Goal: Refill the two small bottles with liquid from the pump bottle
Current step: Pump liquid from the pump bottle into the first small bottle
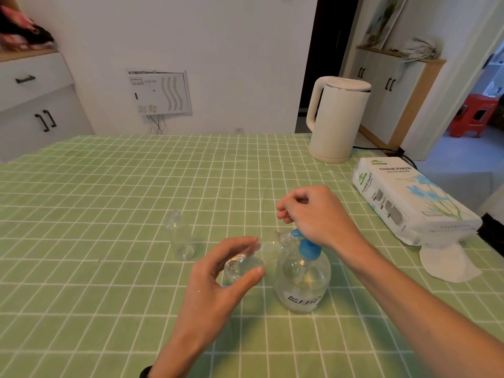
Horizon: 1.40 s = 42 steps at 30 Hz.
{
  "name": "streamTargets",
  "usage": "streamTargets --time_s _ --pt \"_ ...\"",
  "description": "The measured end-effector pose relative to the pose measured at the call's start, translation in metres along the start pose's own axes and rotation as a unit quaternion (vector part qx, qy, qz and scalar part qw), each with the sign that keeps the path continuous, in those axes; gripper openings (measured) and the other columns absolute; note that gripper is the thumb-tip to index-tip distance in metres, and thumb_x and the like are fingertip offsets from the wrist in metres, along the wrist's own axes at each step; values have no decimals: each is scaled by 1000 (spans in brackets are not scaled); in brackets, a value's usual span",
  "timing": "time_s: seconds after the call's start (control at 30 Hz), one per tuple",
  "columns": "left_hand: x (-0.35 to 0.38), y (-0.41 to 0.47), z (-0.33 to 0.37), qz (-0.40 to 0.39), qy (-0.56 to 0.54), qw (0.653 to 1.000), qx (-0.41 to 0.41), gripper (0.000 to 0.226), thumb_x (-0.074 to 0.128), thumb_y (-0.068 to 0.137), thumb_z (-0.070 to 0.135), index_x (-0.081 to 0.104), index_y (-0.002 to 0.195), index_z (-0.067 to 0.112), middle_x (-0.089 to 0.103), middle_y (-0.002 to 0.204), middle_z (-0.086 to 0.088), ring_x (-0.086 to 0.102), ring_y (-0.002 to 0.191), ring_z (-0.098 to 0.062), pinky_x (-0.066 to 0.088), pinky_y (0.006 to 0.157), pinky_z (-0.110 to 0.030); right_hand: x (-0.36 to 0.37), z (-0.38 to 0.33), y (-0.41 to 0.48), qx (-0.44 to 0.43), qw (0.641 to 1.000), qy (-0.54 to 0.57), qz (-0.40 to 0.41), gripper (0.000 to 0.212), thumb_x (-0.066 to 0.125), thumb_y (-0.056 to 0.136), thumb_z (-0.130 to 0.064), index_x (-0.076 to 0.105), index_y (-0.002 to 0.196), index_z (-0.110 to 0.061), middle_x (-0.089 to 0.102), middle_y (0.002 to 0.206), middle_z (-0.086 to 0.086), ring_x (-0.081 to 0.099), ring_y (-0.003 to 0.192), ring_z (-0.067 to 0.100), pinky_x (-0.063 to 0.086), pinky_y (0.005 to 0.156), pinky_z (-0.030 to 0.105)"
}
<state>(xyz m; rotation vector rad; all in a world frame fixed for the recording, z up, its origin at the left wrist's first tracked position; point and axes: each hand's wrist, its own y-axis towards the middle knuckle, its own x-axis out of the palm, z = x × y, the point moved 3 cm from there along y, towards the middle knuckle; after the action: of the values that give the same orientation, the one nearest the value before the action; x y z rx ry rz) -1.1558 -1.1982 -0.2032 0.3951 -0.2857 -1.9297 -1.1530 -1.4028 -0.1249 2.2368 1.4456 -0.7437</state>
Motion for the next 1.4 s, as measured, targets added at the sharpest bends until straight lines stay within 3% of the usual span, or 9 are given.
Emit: streamTargets --time_s 0.37,0.6,0.77,1.13,1.27,1.4 --pt "3 -2 -5 -5 -1 1000 -6 38 81 80 36 74 117 40 78 120 17 71 119 -6 52 100 -17 6 9 -2 13 1000 3 -3 36 60 107 -21 74 76 -32 82 81 -8 80 87 16 64 96 50" --pt "0 -1 -3 -2 0 1000 -3 39 82 80 35 74 118 39 78 121 16 71 119 -6 52 100 -16 -2 -5 -2 -2 1000 -26 -12 24 63 102 -26 80 86 -17 84 85 4 82 87 31 67 89 54" --pt "2 0 -1 0 -3 1000 2 41 81 80 35 74 120 41 77 122 18 71 119 -5 51 98 -12 0 1 2 15 1000 -8 -17 26 64 103 -24 80 83 -23 83 81 -9 82 84 24 67 91 50" --pt "6 -2 -4 -7 -11 1000 -8 44 81 78 35 74 121 44 77 122 18 70 119 -3 51 98 -11 8 14 3 34 999 5 -23 34 59 106 -20 77 78 -27 81 80 -8 81 85 17 67 91 47" --pt "5 -3 -3 -7 -7 1000 -7 45 81 79 36 74 122 44 77 123 18 70 119 -3 51 98 -11 4 9 0 34 999 -10 -31 29 60 104 -21 81 83 -18 82 81 -8 81 88 20 65 96 51" --pt "3 -2 -1 -2 -4 1000 -2 45 81 79 36 74 122 46 77 123 20 70 119 -2 50 97 -9 -2 0 1 13 998 -44 -31 28 62 101 -26 81 93 -7 84 90 9 81 94 34 65 94 57"
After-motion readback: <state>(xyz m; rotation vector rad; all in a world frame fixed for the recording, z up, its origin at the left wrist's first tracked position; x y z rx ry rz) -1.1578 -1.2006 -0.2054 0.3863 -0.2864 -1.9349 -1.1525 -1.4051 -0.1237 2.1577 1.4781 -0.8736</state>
